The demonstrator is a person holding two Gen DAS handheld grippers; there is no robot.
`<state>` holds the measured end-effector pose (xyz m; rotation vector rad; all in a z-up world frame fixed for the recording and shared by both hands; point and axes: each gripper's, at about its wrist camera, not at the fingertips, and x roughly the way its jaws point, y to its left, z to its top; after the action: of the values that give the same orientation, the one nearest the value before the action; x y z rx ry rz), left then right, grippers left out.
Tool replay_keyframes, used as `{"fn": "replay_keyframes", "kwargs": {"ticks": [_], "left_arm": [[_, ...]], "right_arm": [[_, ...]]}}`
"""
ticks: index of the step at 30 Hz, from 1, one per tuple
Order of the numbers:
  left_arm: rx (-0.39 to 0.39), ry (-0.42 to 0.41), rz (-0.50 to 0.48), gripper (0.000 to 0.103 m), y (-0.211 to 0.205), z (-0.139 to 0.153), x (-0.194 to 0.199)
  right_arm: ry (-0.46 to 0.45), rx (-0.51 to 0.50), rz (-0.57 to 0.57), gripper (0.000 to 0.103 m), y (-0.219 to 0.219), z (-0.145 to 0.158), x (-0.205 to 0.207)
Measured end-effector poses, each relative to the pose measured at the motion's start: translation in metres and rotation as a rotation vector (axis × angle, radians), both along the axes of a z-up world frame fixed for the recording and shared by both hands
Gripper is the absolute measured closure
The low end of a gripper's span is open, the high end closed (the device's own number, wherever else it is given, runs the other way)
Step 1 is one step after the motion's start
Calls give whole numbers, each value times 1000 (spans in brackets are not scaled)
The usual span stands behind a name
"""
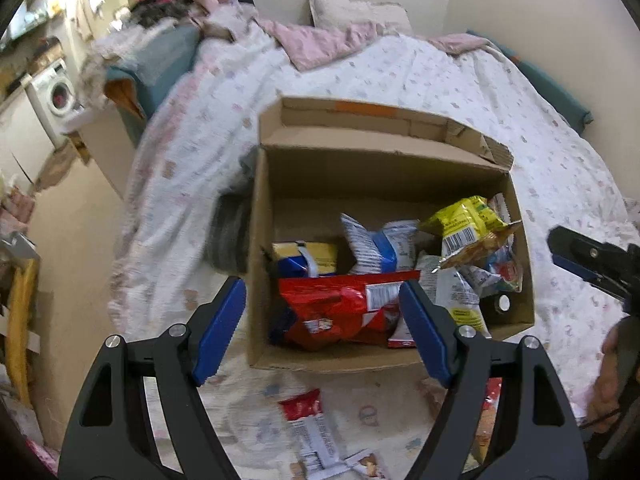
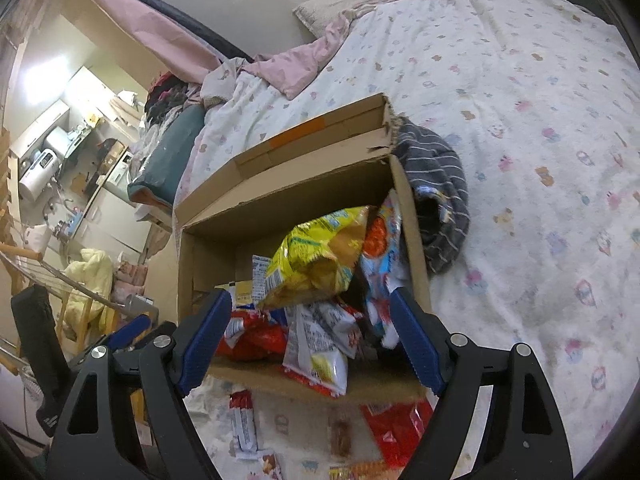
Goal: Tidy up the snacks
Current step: 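Open both grippers and withdraw them from the box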
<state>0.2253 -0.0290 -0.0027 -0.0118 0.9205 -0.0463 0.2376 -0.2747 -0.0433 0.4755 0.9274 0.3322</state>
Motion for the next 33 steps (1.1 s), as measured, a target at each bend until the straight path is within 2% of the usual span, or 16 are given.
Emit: {"fn": "replay_keyframes", "kwargs": {"ticks": [4, 9, 25, 31, 33], "left_arm": [[-6, -24, -5, 27, 3, 8, -12], [-42, 13, 11, 27, 9, 3, -26], [-25, 52, 45, 27, 27, -12, -66], [-13, 82, 57, 27, 33, -24, -76], [-13, 89, 54, 27, 33, -26, -78]], "right_arm": [[-5, -14, -17, 20, -7, 4, -19], [10, -24, -34, 19, -13, 3, -36], [71, -65, -33, 19, -18, -14, -89], [164, -93, -24, 19, -27, -37, -97], [220, -140, -14, 19, -28, -51, -98]]}}
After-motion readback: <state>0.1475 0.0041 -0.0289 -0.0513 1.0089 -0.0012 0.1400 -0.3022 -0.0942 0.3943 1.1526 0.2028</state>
